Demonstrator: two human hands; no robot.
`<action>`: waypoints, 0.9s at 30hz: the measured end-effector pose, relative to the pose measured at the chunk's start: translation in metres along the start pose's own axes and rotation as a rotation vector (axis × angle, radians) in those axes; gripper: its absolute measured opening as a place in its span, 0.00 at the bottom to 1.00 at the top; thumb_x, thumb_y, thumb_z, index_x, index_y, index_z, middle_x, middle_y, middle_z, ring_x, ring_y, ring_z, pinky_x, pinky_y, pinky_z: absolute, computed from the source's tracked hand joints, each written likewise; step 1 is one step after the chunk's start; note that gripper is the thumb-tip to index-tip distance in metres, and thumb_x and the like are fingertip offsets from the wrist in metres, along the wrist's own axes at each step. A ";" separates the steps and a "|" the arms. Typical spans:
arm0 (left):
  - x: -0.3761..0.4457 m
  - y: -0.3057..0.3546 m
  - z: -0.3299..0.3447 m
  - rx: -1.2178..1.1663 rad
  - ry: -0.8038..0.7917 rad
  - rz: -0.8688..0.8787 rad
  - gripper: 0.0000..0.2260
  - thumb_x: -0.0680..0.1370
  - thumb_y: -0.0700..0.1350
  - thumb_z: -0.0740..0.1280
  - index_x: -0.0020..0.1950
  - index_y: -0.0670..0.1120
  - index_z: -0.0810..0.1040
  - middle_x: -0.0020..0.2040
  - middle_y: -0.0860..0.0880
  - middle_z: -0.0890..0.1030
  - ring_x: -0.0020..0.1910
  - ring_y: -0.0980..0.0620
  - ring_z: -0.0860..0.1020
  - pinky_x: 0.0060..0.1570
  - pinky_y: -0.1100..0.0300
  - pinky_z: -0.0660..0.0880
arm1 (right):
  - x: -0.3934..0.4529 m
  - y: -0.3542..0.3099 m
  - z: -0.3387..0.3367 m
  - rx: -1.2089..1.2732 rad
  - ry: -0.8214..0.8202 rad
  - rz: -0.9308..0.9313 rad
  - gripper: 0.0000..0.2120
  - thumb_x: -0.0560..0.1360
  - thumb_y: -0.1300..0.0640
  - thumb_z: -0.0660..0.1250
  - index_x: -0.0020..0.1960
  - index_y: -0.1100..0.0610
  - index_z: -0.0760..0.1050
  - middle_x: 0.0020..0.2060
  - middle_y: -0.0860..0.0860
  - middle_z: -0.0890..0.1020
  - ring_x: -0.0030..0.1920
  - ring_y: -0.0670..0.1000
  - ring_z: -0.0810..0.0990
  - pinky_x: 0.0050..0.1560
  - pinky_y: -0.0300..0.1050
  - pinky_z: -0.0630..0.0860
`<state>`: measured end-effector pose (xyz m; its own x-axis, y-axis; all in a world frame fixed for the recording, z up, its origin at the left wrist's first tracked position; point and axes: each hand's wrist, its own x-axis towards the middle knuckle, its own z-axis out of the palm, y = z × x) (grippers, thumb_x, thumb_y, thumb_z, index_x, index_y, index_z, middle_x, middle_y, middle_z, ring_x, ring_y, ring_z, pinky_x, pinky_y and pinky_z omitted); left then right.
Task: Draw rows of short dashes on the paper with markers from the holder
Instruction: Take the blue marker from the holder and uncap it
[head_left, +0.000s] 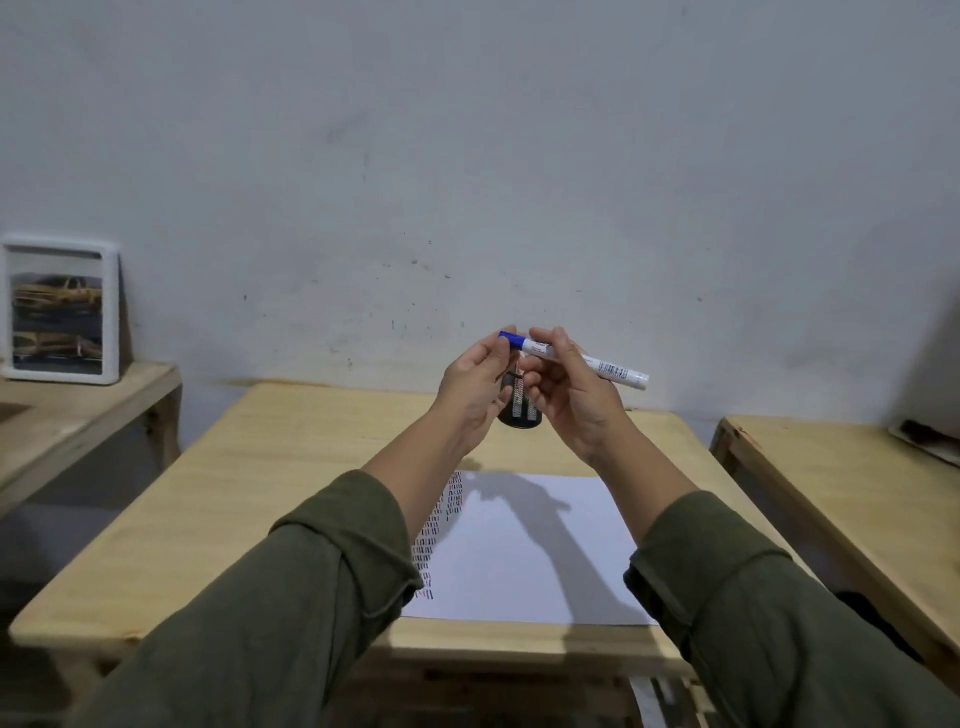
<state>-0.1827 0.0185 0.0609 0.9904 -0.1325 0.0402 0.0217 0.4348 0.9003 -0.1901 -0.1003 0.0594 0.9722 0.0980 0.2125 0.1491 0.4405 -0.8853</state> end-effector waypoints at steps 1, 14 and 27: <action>-0.001 -0.001 -0.001 -0.040 -0.023 0.010 0.10 0.81 0.47 0.58 0.61 0.51 0.74 0.45 0.55 0.79 0.37 0.64 0.78 0.45 0.64 0.70 | -0.001 0.000 0.002 0.022 -0.011 0.009 0.14 0.80 0.50 0.58 0.53 0.57 0.78 0.32 0.51 0.81 0.31 0.45 0.78 0.37 0.36 0.74; 0.004 0.000 -0.015 -0.056 0.175 -0.040 0.09 0.80 0.46 0.61 0.43 0.52 0.78 0.42 0.58 0.80 0.42 0.63 0.76 0.45 0.62 0.66 | -0.004 0.019 0.018 -0.022 -0.071 -0.028 0.14 0.81 0.57 0.54 0.50 0.58 0.78 0.30 0.51 0.80 0.32 0.46 0.76 0.36 0.35 0.74; -0.008 -0.032 -0.111 0.643 0.513 0.046 0.09 0.73 0.45 0.69 0.51 0.45 0.82 0.45 0.49 0.83 0.41 0.56 0.77 0.31 0.71 0.70 | -0.017 0.056 -0.026 -0.251 0.019 0.089 0.04 0.77 0.64 0.62 0.49 0.57 0.74 0.32 0.55 0.79 0.30 0.49 0.76 0.35 0.38 0.75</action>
<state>-0.1759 0.1044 -0.0166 0.9312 0.3640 0.0206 0.0509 -0.1858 0.9813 -0.1940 -0.1003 -0.0043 0.9863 0.1086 0.1240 0.1010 0.1960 -0.9754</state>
